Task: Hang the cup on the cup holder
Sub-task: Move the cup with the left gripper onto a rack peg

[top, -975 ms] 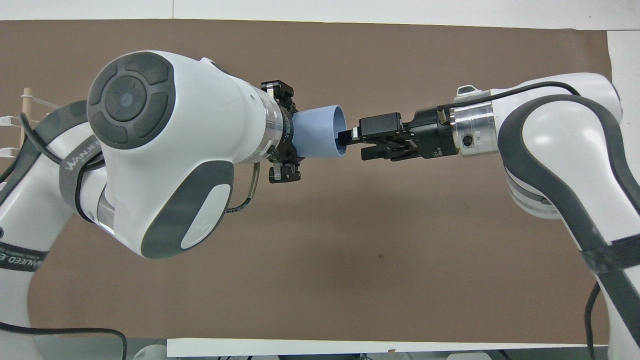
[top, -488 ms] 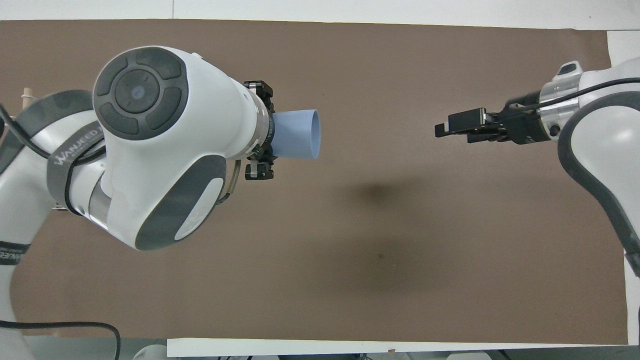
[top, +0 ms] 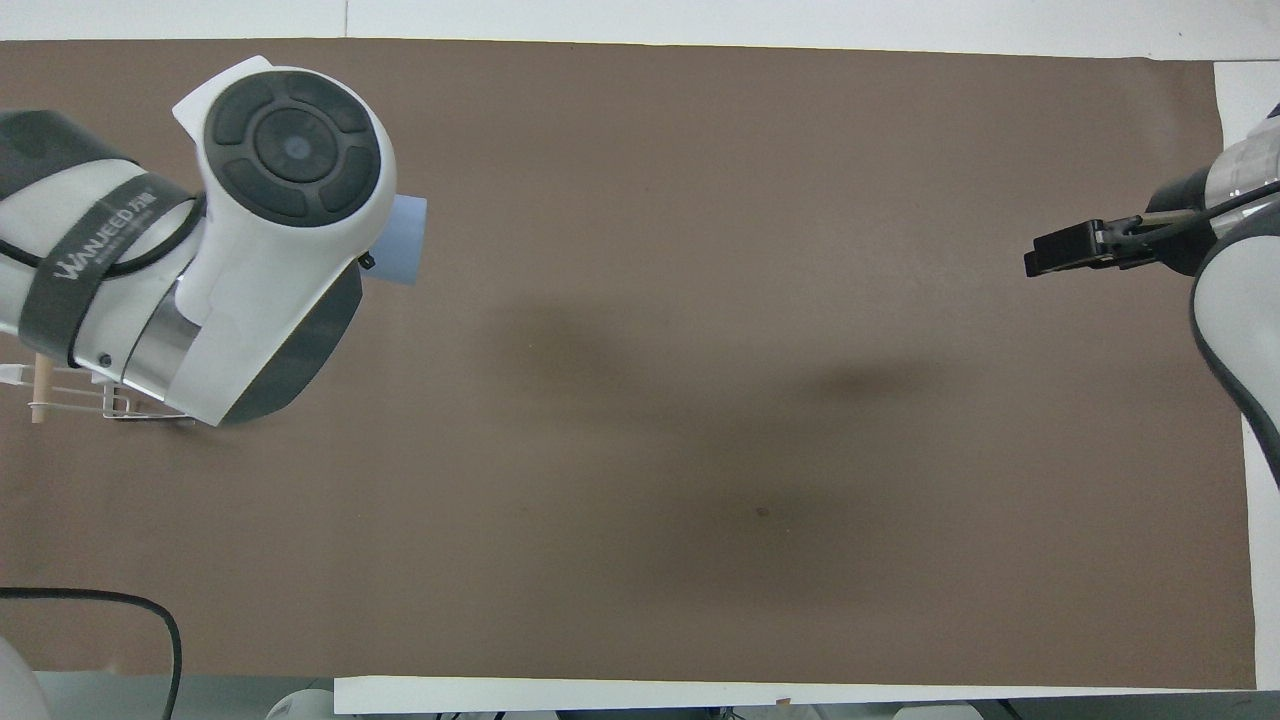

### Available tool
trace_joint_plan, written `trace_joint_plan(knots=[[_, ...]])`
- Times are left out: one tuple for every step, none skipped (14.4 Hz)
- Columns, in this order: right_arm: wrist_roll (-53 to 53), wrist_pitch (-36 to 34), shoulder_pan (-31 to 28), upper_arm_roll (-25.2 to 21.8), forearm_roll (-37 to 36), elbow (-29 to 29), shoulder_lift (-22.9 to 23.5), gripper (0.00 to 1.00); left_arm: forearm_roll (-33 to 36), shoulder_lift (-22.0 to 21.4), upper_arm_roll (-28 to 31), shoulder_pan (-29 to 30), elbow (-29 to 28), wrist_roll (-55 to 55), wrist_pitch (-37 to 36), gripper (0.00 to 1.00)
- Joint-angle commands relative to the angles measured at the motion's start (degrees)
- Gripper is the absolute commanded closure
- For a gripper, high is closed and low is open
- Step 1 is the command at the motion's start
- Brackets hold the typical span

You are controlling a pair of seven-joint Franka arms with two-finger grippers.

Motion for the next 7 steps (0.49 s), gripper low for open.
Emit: trace_joint_plan(knots=[[0.8, -10.4, -3.1, 0.3, -4.4, 7.8, 0.0, 0.0, 13.6, 4.3, -0.2, 0.4, -0.9, 0.4, -6.3, 1.0], [0.8, -14.6, -3.7, 0.2, -4.7, 10.5, 0.1, 0.0, 18.4, 4.8, -0.2, 0.5, -1.7, 0.4, -8.3, 1.0], [0.9, -17.2, -3.9, 0.1, -4.7, 11.4, -0.1, 0.0, 22.5, 4.6, -0.2, 0.6, -3.4, 0.3, -9.6, 1.0], [1.0, -18.0, -4.1, 0.2, -4.8, 10.9, -0.9, 0.0, 26.0, 4.3, -0.2, 0.7, -5.7, 0.2, -10.7, 1.0], [1.1, -19.2, -4.2, 0.3, -4.9, 10.0, -2.2, 0.0, 30.6, 4.3, -0.1, 1.1, -8.5, 0.1, -12.0, 1.0], [1.4, -18.9, -3.9, 0.2, -4.9, 9.0, -2.6, 0.0, 34.1, 4.9, -0.1, 1.8, -10.3, -0.2, -13.2, 1.0], [1.4, -19.0, -3.6, -0.3, -4.9, 9.0, -2.7, 0.0, 36.6, 5.8, -0.1, 2.1, -11.3, -0.6, -14.0, 1.0]])
